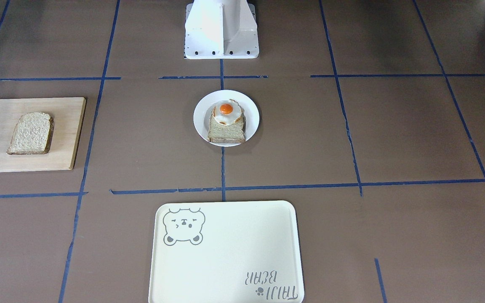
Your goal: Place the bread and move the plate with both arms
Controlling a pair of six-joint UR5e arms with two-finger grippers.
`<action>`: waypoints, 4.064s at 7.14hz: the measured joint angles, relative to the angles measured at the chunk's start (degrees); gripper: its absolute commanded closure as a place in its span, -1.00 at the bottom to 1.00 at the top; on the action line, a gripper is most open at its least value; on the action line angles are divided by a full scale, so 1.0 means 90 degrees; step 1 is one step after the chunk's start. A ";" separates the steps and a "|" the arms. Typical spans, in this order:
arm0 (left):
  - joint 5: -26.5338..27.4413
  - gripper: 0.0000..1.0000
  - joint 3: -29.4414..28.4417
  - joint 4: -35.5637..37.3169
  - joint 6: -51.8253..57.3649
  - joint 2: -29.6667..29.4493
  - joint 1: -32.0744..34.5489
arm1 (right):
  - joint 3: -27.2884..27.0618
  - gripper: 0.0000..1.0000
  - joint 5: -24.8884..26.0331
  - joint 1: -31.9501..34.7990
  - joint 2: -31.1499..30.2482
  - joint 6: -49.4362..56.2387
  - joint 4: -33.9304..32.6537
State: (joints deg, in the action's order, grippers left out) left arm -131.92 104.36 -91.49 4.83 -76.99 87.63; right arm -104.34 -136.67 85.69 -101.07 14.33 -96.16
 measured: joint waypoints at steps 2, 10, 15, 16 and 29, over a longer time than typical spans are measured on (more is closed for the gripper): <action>0.0004 -1.00 -0.0001 0.0000 0.0000 0.0000 0.0000 | -0.0021 -1.00 -0.0007 0.0000 0.0000 -0.0003 -0.0006; -0.0078 -1.00 0.0148 -0.0078 -0.0019 0.0000 -0.0039 | 0.0292 -1.00 -0.0497 -0.0485 -0.0502 -0.4332 0.4025; -0.0600 -1.00 0.0132 -0.0088 -0.0039 0.0039 -0.0039 | 0.0822 -0.93 0.1407 -0.3242 -0.0450 -0.7904 0.7188; -0.0604 -1.00 0.0124 -0.0088 -0.0039 0.0039 -0.0039 | 0.0929 -0.86 0.1473 -0.3405 -0.0444 -0.7980 0.7291; -0.0606 -1.00 0.0071 -0.0098 -0.0039 0.0030 -0.0039 | 0.1131 0.92 0.1433 -0.3835 -0.0431 -0.7998 0.7335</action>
State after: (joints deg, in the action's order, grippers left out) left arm -137.37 105.00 -92.37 4.48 -76.73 87.28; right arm -94.16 -123.77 51.18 -104.96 -57.65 -30.14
